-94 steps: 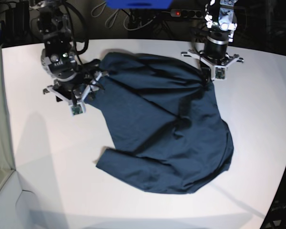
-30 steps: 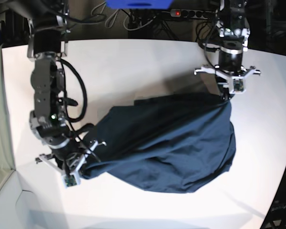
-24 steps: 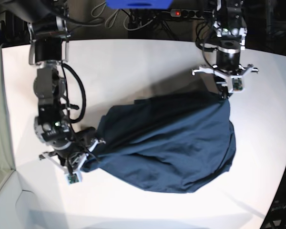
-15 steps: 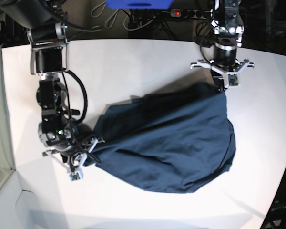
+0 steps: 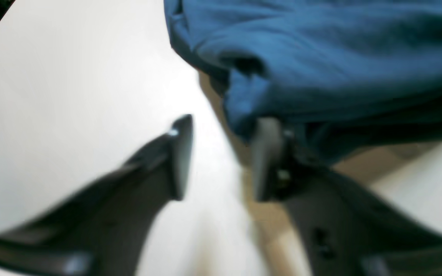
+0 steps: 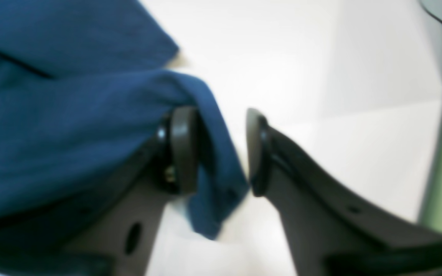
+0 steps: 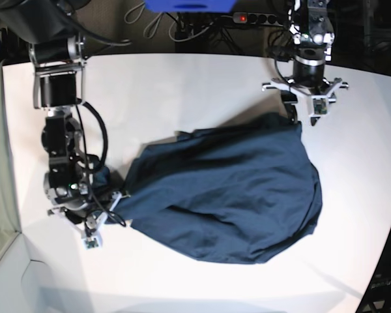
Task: Layout the t-shirt on the table in an organized manner, then fold the t-shirt properly
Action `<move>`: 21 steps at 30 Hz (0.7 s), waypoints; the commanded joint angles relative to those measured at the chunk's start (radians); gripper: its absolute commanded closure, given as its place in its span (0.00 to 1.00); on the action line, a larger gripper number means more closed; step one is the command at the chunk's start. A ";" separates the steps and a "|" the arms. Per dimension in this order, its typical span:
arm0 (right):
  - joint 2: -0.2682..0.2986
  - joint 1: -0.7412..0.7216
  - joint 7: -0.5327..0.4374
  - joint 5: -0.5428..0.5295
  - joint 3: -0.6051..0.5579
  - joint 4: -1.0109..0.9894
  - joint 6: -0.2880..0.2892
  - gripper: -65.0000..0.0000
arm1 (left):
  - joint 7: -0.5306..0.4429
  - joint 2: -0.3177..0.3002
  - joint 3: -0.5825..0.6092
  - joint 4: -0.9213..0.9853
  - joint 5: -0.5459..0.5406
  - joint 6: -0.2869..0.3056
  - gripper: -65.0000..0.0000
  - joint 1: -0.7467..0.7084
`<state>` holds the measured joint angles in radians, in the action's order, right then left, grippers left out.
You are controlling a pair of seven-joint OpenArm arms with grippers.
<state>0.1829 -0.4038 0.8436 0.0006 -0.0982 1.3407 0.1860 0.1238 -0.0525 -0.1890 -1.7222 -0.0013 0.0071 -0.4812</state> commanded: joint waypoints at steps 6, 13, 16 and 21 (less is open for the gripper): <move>0.010 0.055 0.052 -0.004 0.070 0.242 -0.010 0.56 | -0.025 -0.002 0.000 -0.015 0.001 -0.003 0.21 -0.003; -0.141 0.280 0.098 -0.006 0.122 0.455 -0.010 0.56 | -0.026 -0.002 -0.007 -0.022 0.001 -0.003 0.20 -0.004; -0.197 0.339 0.065 -0.006 0.107 0.411 -0.009 0.56 | -0.026 -0.002 -0.008 -0.046 0.001 -0.006 0.20 -0.004; -0.202 0.362 -0.014 -0.006 0.038 0.283 -0.009 0.56 | -0.026 -0.002 -0.008 -0.124 0.001 -0.009 0.20 -0.007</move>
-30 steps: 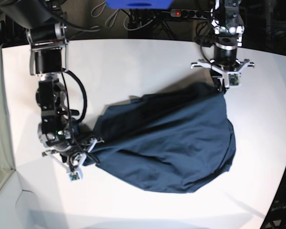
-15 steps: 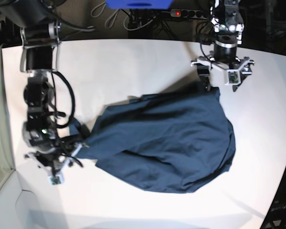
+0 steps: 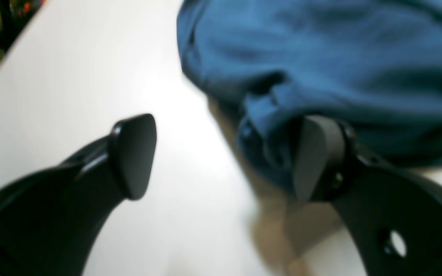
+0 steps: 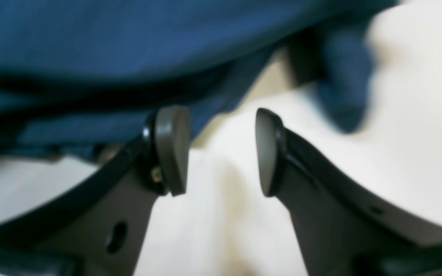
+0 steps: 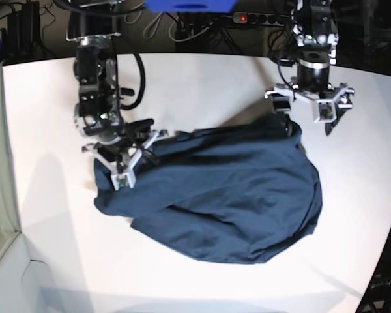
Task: Layout the t-shirt on the table in an organized manner, then fold the t-shirt properly
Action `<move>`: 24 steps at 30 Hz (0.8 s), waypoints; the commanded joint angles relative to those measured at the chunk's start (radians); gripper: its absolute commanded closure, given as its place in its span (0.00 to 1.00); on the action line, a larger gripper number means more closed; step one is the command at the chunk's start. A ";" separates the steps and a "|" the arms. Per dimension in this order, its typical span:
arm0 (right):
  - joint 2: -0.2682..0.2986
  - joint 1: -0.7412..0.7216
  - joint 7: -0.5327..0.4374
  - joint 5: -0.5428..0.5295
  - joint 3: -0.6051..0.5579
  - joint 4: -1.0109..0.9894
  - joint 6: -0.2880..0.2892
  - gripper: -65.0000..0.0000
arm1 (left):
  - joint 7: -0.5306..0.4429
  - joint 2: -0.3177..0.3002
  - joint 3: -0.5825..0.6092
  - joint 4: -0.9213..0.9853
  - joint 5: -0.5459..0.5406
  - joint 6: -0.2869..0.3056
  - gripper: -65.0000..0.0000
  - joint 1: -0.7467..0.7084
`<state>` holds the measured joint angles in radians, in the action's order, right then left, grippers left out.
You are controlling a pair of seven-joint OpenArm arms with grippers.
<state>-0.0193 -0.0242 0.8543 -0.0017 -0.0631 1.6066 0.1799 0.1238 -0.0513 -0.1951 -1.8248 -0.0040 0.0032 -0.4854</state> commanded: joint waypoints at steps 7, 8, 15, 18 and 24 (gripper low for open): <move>-0.001 -0.027 -0.082 -0.004 0.001 -0.111 -0.003 0.56 | -0.026 -0.002 -0.066 -0.056 0.003 -0.006 0.20 0.004; -0.001 -0.027 -0.091 -0.004 0.001 -0.124 -0.003 0.56 | -0.026 -0.002 -0.079 -0.056 0.003 -0.006 0.20 0.006; -0.029 -0.021 -0.097 -0.004 -0.005 -0.128 -0.003 0.56 | -0.026 -0.002 -0.125 -0.056 0.002 -0.006 0.20 0.004; -0.034 -0.015 -0.096 -0.004 -0.005 -0.105 -0.003 0.56 | -0.028 -0.002 -0.125 -0.059 0.002 -0.006 0.20 0.000; -0.051 -0.009 -0.100 -0.004 -0.008 -0.101 -0.003 0.56 | -0.028 -0.003 -0.129 -0.062 0.002 -0.006 0.20 0.006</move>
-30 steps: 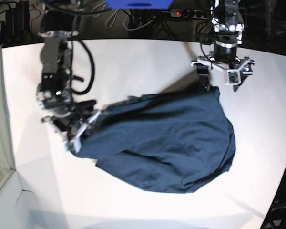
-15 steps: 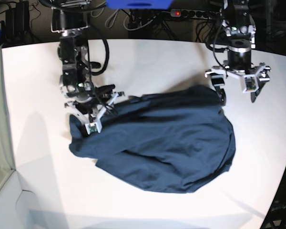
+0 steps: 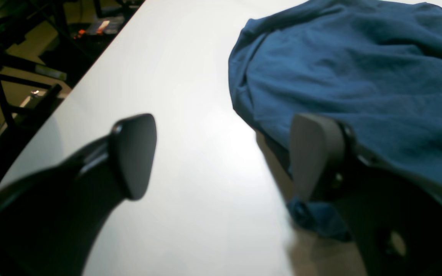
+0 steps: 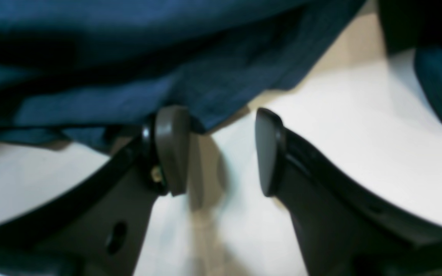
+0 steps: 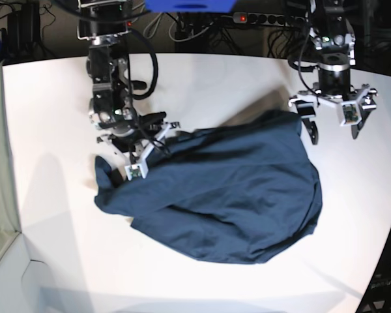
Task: Layout the t-shirt on the table in an organized manner, then fold the t-shirt properly
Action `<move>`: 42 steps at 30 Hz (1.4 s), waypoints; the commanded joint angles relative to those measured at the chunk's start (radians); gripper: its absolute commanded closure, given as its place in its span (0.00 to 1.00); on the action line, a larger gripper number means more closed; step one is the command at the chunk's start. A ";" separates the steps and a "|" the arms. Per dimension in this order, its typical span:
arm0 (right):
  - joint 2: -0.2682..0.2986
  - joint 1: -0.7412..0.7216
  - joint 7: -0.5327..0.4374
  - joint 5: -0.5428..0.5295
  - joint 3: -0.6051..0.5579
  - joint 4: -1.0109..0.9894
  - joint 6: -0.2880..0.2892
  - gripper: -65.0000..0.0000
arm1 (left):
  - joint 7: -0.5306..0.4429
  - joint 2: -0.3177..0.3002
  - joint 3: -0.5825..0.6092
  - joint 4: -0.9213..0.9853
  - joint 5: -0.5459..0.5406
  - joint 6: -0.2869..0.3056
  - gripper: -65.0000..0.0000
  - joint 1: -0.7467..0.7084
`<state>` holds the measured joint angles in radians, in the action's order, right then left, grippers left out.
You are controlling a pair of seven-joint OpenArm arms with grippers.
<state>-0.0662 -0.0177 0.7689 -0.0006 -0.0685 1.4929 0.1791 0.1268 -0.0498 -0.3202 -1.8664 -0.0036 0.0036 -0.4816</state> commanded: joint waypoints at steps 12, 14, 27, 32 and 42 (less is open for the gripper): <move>0.038 0.011 -0.061 -0.003 0.011 -0.022 -0.002 1.00 | -0.028 -0.009 -0.099 0.083 0.001 -0.001 0.20 0.168; 0.049 0.058 -0.041 -0.005 0.014 0.091 -0.002 1.00 | -0.028 -0.015 -0.099 0.106 0.003 0.000 0.20 0.194; 0.084 0.221 0.100 -0.002 0.227 0.510 -0.002 1.00 | -0.028 -0.015 -0.096 0.316 0.004 0.000 0.19 0.363; 0.098 0.295 0.096 -0.003 0.324 0.513 0.000 1.00 | -0.028 -0.015 -0.090 0.374 0.003 0.000 0.19 0.383; 0.119 0.216 0.105 -0.005 0.447 0.516 0.000 1.00 | -0.028 -0.009 -0.041 0.376 0.003 0.002 0.19 0.404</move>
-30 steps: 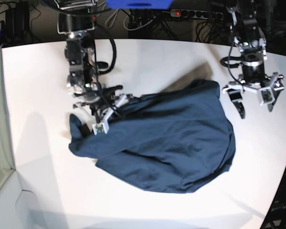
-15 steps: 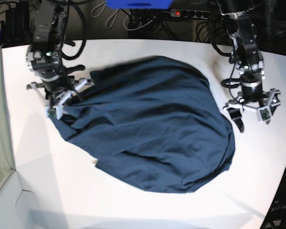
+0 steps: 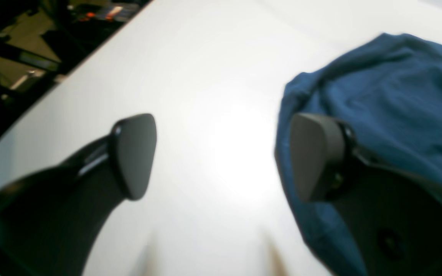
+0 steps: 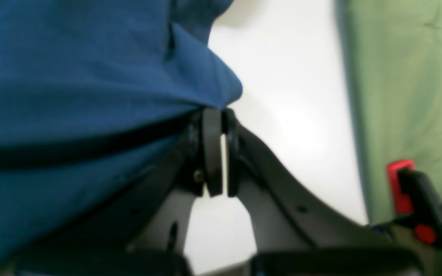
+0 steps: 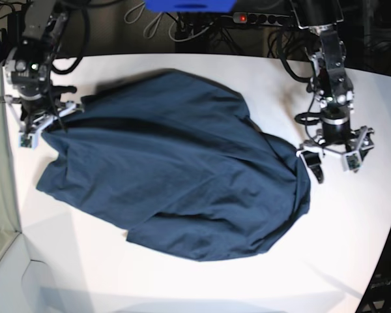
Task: Layout the t-shirt on the table in an organized manner, then fold the t-shirt properly
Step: 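Drag the held shirt corner outward with the right gripper to spread it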
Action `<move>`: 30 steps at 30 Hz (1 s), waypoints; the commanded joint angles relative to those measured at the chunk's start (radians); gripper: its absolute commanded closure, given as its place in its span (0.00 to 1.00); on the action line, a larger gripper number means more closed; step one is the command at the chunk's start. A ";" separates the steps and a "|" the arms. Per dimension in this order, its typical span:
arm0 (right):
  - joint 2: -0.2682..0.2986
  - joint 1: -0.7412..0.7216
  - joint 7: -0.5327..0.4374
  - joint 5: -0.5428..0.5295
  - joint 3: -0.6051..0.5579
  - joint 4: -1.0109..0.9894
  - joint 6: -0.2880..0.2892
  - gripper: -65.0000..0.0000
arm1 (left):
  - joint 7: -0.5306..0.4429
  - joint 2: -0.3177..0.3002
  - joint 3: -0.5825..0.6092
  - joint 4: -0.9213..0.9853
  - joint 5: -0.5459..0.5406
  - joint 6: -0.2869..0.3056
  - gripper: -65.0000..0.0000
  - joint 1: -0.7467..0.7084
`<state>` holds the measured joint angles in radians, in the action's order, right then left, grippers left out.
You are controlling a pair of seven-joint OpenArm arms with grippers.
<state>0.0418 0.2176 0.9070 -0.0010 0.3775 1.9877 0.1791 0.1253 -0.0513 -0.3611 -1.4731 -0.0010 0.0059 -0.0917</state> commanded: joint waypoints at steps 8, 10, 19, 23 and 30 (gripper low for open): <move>0.085 -0.312 -0.019 -0.003 -0.008 -0.006 0.000 1.00 | -0.026 -0.005 0.049 -0.030 0.000 -0.001 0.19 -0.019; 0.111 -0.398 0.013 -0.001 -0.041 -0.044 0.000 1.00 | -0.026 -0.005 0.046 -0.030 0.000 -0.001 0.19 -0.029; 0.198 -0.703 0.030 0.000 -0.094 -0.631 0.000 1.00 | -0.028 -0.034 0.043 -0.082 0.000 -0.001 0.19 -0.098; 0.220 -0.763 0.004 0.000 -0.111 -0.832 0.000 1.00 | -0.028 -0.034 0.043 -0.122 0.000 -0.001 0.19 -0.115; 0.231 -0.689 0.001 0.000 -0.160 -0.802 0.000 0.86 | -0.028 -0.034 0.043 -0.123 0.000 -0.001 0.19 -0.133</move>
<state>0.2523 -0.4431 0.9272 -0.0063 0.2119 1.1637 0.1802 0.1253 -0.0799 -0.3180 -1.5780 -0.0010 0.0071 -0.2333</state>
